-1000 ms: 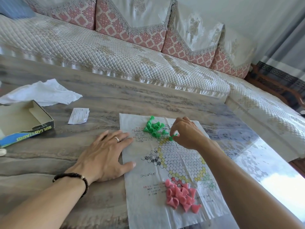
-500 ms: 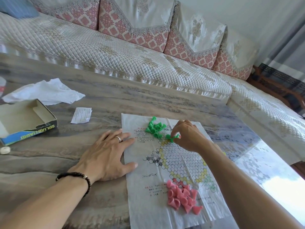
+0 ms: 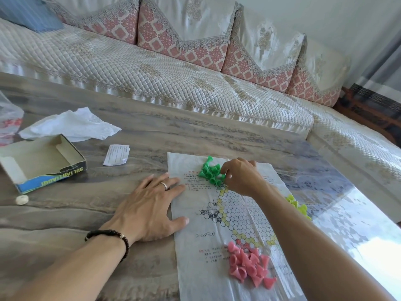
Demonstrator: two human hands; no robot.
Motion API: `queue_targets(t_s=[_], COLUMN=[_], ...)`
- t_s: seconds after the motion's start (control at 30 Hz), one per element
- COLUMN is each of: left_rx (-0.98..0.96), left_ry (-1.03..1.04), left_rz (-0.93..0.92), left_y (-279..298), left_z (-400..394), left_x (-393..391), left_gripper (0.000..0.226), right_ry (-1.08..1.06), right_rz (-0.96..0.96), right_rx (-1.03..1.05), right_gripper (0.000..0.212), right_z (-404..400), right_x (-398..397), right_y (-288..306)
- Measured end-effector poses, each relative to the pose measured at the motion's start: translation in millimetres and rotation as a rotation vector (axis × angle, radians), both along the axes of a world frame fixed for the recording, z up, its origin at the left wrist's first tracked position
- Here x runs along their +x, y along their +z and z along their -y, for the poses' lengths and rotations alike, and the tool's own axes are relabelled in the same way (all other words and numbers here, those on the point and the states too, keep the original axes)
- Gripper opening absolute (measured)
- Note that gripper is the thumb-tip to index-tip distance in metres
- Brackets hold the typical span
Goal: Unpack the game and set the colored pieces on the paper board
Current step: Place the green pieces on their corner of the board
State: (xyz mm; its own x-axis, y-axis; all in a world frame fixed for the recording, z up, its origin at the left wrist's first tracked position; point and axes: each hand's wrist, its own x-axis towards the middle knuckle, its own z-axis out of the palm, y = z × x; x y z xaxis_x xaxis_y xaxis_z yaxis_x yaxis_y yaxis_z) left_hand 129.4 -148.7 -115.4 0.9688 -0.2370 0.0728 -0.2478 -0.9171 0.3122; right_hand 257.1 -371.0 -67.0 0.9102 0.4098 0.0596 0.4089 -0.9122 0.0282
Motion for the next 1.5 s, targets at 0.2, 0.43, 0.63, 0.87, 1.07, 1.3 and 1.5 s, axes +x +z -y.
queue_targets(t_s=[0.2,0.43,0.63,0.87,1.07,1.3,1.5], left_rx=[-0.003,-0.006,-0.017,0.004,-0.011,-0.001,-0.005], left_ry=[-0.001,0.003,0.003,0.000,0.000,-0.004,-0.005], left_rz=[-0.005,0.009,0.003,0.003,-0.001,0.016,0.022], left_y=[-0.3,-1.4,-1.3,-3.0,-4.6,-3.3,-2.5], left_z=[0.3,0.7,0.7,0.1,-0.8,-0.6,-0.9], left_x=[0.6,1.1,0.9,2.3,3.1,2.2,1.9], left_gripper=[0.087,0.089,0.096,0.089,0.090,0.093,0.096], right_ry=[-0.024,-0.037,0.061,0.028,0.114,0.196,0.179], right_rz=[-0.055,-0.026,-0.062,-0.077,-0.026,-0.029,-0.026], right_rx=[-0.008,0.158,0.133,0.144,-0.002,-0.157,-0.161], right_gripper=[0.022,0.017,0.033,0.020,0.008,0.014,0.015], right_z=[-1.3,5.4,10.5,22.1,21.3,21.6,21.7], right_x=[8.6,5.2,-7.5,-20.6,-25.2,-28.1,-27.5], right_y=[0.1,25.4,36.9,43.6,37.2,22.5,18.1])
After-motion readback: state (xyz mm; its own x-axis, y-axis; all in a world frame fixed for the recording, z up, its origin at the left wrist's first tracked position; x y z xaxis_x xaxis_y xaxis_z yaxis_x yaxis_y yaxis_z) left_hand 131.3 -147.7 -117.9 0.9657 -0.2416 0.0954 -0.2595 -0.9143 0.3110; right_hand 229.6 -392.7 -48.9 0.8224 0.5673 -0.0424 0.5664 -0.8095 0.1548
